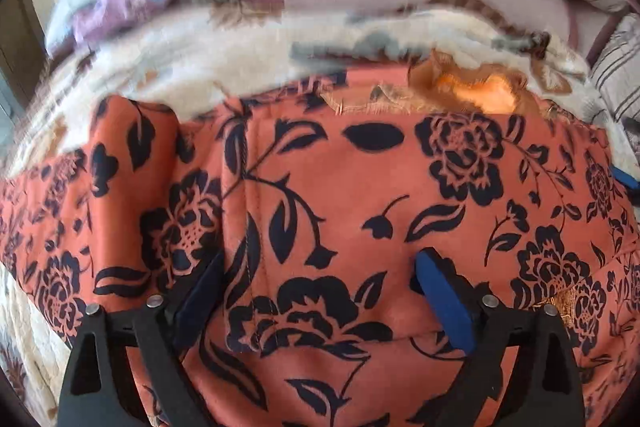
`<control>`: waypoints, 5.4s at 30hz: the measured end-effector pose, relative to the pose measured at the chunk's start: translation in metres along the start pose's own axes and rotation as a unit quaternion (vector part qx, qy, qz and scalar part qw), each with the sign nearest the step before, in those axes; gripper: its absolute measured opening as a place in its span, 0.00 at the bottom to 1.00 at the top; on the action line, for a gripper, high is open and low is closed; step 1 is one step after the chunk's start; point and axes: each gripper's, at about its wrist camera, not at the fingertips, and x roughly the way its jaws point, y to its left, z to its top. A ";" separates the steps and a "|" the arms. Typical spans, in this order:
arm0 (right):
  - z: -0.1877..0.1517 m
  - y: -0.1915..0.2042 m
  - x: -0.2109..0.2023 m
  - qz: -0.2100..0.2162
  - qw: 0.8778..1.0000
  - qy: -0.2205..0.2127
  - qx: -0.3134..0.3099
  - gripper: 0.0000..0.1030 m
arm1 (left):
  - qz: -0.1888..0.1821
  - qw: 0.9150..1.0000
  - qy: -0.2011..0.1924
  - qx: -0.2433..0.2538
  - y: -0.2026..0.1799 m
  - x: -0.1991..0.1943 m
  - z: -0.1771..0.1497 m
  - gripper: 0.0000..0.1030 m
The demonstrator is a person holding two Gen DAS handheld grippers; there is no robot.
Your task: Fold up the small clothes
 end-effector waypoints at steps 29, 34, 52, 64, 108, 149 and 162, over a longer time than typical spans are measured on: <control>-0.201 0.044 -0.043 -0.149 0.956 -0.034 -0.249 0.99 | -0.123 0.831 -0.148 -0.522 0.343 -0.087 -0.111 0.97; -0.204 0.052 -0.034 -0.161 0.951 -0.035 -0.260 0.99 | -0.091 0.814 -0.135 -0.558 0.395 -0.052 -0.095 0.97; -0.201 0.048 -0.035 -0.133 0.959 -0.041 -0.245 0.99 | 0.104 0.942 -0.194 -0.252 0.281 -0.142 0.005 0.05; -0.197 0.043 -0.043 -0.094 0.968 -0.048 -0.227 0.99 | -0.170 0.972 -0.127 0.104 -0.097 -0.119 0.029 0.86; -0.078 0.092 0.014 -0.097 0.983 0.061 -0.143 0.89 | 0.005 0.995 -0.049 -0.082 0.079 -0.010 -0.034 0.98; -0.246 -0.026 -0.174 -0.142 0.983 0.081 -0.087 0.89 | -0.055 0.995 0.029 -0.083 0.097 -0.069 -0.127 1.00; -0.281 -0.058 -0.230 -0.075 0.994 0.083 -0.020 0.89 | -0.083 0.991 0.047 -0.098 0.115 -0.148 -0.249 1.00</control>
